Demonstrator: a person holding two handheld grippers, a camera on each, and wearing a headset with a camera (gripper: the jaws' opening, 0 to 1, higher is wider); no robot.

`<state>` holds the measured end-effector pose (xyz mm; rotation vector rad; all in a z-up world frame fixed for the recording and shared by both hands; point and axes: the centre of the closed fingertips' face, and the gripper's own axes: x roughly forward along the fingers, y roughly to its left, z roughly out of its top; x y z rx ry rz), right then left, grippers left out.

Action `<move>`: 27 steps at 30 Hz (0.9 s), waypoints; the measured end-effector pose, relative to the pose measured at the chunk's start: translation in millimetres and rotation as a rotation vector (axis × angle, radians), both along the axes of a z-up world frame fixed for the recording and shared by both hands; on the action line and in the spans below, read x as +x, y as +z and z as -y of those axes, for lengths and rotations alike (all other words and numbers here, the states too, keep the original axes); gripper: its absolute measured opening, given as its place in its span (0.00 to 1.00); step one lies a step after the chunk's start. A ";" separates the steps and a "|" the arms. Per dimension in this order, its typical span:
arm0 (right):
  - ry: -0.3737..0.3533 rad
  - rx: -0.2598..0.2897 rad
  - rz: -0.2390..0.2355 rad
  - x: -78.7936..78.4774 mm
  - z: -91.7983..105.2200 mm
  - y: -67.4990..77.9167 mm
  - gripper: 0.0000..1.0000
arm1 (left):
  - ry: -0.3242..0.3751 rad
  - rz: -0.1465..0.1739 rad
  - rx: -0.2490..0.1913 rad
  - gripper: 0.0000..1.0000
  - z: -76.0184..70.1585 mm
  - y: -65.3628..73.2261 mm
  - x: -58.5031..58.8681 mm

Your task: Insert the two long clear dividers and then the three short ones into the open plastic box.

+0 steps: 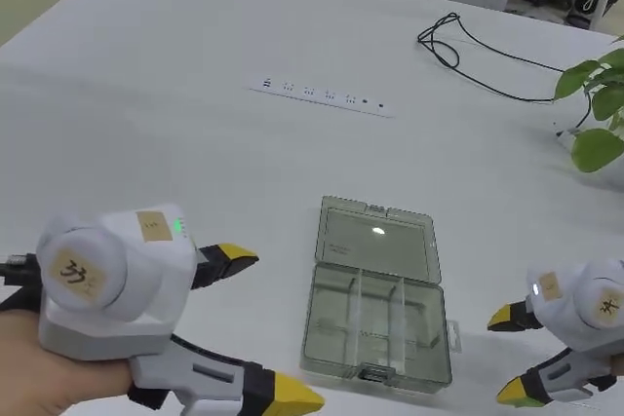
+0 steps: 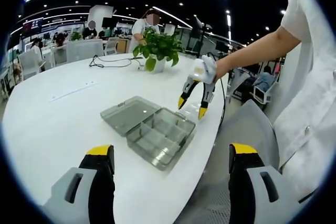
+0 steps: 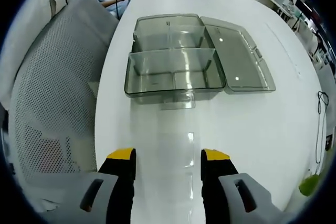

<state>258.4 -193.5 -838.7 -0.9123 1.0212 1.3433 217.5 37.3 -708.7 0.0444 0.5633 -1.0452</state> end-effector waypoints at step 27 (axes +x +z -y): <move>0.054 -0.063 0.063 8.0 4.9 -16.4 0.36 | 0.006 -0.010 -0.011 0.91 0.1 0.4 5.9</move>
